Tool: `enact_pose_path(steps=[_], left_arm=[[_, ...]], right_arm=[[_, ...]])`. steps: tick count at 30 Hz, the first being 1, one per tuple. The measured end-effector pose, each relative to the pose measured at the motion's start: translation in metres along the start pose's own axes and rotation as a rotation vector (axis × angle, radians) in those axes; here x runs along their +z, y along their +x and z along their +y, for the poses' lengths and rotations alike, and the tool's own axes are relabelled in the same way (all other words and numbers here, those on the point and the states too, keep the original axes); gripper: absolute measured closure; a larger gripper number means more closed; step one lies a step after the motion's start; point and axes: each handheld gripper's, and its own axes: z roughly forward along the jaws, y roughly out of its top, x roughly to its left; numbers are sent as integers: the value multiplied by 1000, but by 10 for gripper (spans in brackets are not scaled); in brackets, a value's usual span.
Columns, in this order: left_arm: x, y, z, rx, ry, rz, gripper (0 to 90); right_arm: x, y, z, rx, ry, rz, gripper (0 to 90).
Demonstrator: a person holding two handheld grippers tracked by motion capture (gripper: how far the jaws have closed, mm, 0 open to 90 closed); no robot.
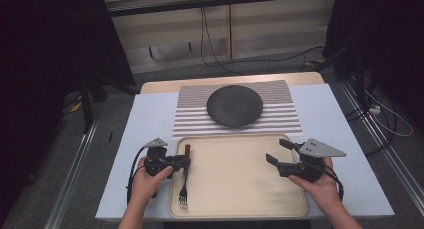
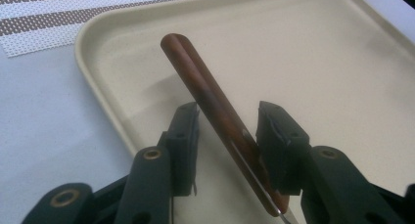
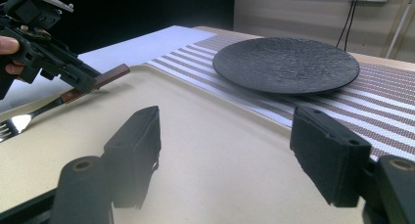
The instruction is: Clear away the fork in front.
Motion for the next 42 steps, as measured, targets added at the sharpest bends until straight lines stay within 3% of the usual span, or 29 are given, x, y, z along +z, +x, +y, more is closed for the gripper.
enact_pose_path(steps=[9, 18, 23, 32, 35, 42], left_arm=[[-5, -3, -1, 3, -28, 6, 590], [-13, -2, 1, -1, -91, -10, 492], [-15, -3, 0, 15, -78, 16, 421], [-21, -10, 3, 17, -101, 23, 319], [-25, -13, 5, 22, -118, 22, 295], [-40, -16, -5, 59, -95, 32, 197]], right_arm=[[0, -3, 0, 4, -3, -3, 273], [2, -7, 0, 6, 4, -4, 266], [4, -10, 0, 22, 2, -7, 261], [4, -10, -2, 21, 20, 3, 244], [0, -9, -5, 13, 40, 12, 236], [-12, -9, -4, 11, 58, 7, 216]])
